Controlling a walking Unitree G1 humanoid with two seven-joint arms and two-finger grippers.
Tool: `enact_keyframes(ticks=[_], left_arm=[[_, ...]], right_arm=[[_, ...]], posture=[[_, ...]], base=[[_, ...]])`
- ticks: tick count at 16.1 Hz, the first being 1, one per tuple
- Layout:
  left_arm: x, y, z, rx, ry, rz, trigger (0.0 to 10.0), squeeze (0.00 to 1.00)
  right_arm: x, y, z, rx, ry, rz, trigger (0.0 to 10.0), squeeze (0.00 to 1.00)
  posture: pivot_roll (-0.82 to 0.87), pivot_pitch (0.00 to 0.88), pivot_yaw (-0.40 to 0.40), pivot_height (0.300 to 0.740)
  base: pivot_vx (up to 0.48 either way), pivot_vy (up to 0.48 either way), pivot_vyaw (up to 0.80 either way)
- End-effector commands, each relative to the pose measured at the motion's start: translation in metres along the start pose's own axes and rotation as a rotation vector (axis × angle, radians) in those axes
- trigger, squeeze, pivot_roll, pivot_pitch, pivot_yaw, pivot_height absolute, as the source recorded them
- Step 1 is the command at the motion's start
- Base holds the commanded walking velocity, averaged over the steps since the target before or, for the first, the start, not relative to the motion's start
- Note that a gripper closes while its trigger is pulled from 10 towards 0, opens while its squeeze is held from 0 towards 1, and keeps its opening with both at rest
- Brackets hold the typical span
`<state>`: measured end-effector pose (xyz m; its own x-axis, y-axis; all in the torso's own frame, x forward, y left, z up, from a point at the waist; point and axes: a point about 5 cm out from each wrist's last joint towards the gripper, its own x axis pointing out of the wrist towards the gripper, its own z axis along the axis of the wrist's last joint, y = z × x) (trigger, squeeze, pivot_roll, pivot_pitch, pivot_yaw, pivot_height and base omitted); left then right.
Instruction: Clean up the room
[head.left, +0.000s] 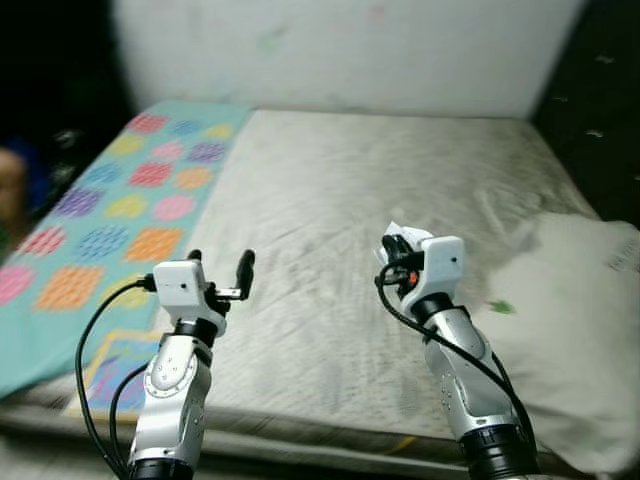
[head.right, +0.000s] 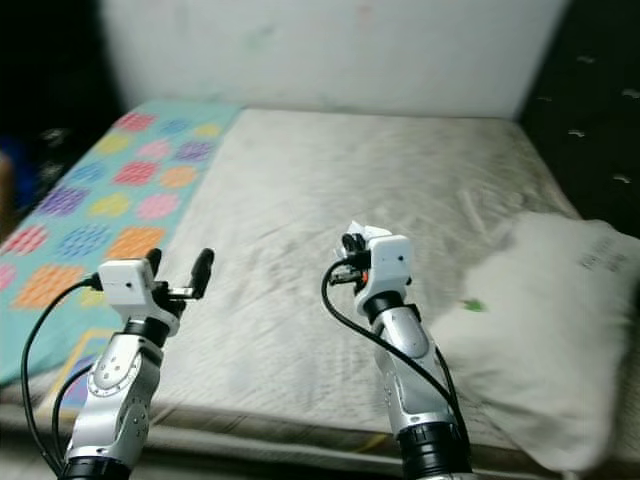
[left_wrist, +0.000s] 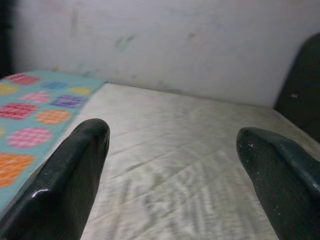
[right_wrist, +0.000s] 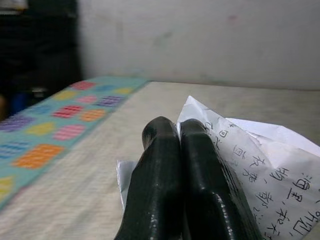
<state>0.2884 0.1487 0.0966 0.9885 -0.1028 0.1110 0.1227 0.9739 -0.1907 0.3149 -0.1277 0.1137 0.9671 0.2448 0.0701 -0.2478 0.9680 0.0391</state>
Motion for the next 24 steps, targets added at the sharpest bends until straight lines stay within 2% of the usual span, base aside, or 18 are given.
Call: enact_keyframes(ticks=[1,3,4,6,8,10,11,13,14,18,24], left_arm=[[0.002,-0.007,-0.001,0.003,0.006,0.002,10.0,0.0],[0.002,-0.006,-0.002,0.011,0.02,-0.005,10.0,0.0],[-0.002,-0.004,0.001,0.047,0.043,-0.07,10.0,0.0],[-0.007,0.005,0.004,0.07,0.081,-0.119,10.0,0.0],[-0.007,0.005,0.003,0.074,0.096,-0.133,10.0,0.0],[-0.009,0.0,0.001,0.053,0.09,-0.121,10.0,0.0],[-0.012,-0.003,-0.002,0.012,0.093,-0.099,10.0,0.0],[-0.017,-0.01,-0.003,0.0,0.087,-0.095,10.0,0.0],[-0.021,-0.014,-0.008,-0.017,0.098,-0.091,10.0,0.0],[-0.022,-0.006,-0.011,-0.07,0.098,0.009,10.0,0.0],[-0.014,-0.005,-0.008,-0.082,0.088,0.02,10.0,0.0]], right_arm=[[-0.003,-0.013,-0.004,-0.02,0.028,-0.051,10.0,0.0],[-0.004,-0.014,-0.008,-0.029,0.053,-0.063,10.0,0.0],[-0.004,-0.013,-0.009,-0.033,0.064,-0.055,10.0,0.0],[-0.004,-0.01,-0.006,-0.108,0.045,-0.037,10.0,0.0],[-0.007,-0.01,-0.006,-0.096,0.032,-0.043,10.0,0.0],[-0.011,-0.009,-0.009,-0.087,0.037,-0.051,10.0,0.0],[-0.014,-0.011,-0.011,-0.105,0.044,-0.076,10.0,0.0],[-0.016,-0.014,-0.016,-0.161,0.092,-0.092,10.0,0.0],[-0.017,-0.017,-0.015,-0.14,0.101,-0.074,10.0,0.0],[-0.02,-0.022,-0.017,-0.138,0.111,-0.063,10.0,0.0],[-0.018,-0.017,-0.011,-0.125,0.076,-0.035,10.0,0.0]], posture=[[0.02,0.011,0.024,0.74],[0.02,0.011,0.014,0.74],[0.03,0.012,0.009,0.74],[0.04,0.017,0.006,0.74],[0.05,0.019,0.0,0.74],[0.04,0.021,-0.004,0.74],[0.04,0.022,-0.004,0.74],[0.04,0.033,-0.01,0.74],[0.03,0.041,-0.012,0.74],[0.03,0.044,-0.018,0.74],[0.02,0.046,-0.014,0.74]], base=[[0.0,0.0,0.0],[0.0,0.0,0.0],[0.0,0.0,0.0],[0.0,0.0,0.0],[0.0,0.0,0.0],[0.0,0.0,0.0],[0.0,0.0,0.0],[0.0,0.274,0.0],[0.0,0.341,0.0],[0.0,0.352,0.0],[0.0,0.461,0.0]])
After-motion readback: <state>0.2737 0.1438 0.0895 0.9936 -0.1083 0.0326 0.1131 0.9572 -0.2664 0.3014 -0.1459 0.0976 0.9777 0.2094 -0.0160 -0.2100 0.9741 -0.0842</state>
